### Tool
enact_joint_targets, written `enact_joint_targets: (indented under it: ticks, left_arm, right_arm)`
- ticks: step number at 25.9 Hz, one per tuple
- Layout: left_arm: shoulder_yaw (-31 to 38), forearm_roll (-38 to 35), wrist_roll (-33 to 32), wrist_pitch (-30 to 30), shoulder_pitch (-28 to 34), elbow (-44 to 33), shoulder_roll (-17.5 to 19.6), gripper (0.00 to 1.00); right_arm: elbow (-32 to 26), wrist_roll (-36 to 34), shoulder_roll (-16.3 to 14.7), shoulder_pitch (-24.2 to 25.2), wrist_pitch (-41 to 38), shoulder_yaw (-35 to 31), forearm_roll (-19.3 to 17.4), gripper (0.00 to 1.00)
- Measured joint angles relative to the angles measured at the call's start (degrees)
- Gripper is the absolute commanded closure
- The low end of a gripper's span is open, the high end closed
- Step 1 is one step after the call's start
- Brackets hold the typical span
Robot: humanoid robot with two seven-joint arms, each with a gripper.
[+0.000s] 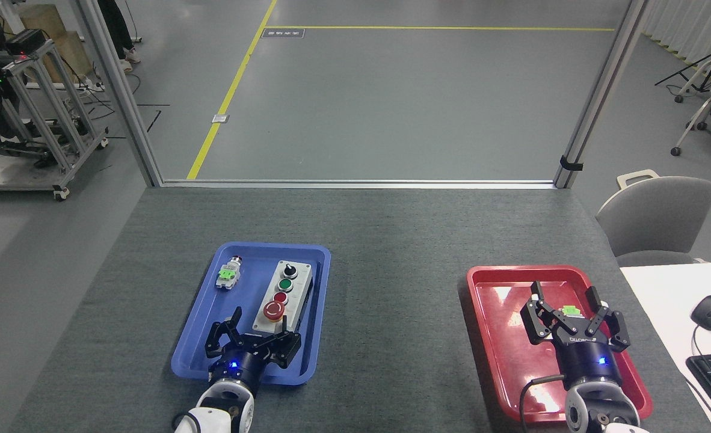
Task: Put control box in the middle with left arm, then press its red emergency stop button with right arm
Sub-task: 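Close the left gripper on the near end of the control box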
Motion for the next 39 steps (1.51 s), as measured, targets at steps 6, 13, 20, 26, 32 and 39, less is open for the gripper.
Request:
enact_joint_targets:
  ticks: [6, 13, 20, 26, 32, 39]
  left_arm:
    - [0.07, 1.31, -1.04, -0.59, 0.02, -1.39, -0.01, 0.01]
    - [0.06, 6.51, -3.21, -1.89, 0.53, -5.20, 0.34, 0.01]
    - [0.07, 7.96, -3.68, -3.08, 0.87, -8.83, 0.28, 0.01]
    - [0.05, 7.92, -3.69, -3.65, 1.66, -8.81, 0.30, 0.01]
    - [-0.62, 7.02, -3.08, -3.67, 1.72, -5.38, 0.05, 0.01]
    - [-1.64, 6.75, -2.93, -3.05, -1.12, 0.54, -0.02, 0.01]
  right_arm:
    - [0.05, -0.06, 0.03, -0.02, 0.00, 0.00, 0.00, 0.00]
    - [0.11, -0.10, 0.08, 0.00, 0.00, 0.00, 0.00, 0.00]
    - [0.13, -0.01, 0.12, 0.06, 0.00, 0.00, 0.00, 0.00]
    - [0.14, 0.01, 0.19, 0.11, 0.00, 0.00, 0.00, 0.00]
    - [0.14, 0.02, 0.35, 0.13, 0.00, 0.00, 0.00, 0.00]
    - [0.14, 0.04, 0.44, -0.01, 0.00, 0.00, 0.00, 0.00]
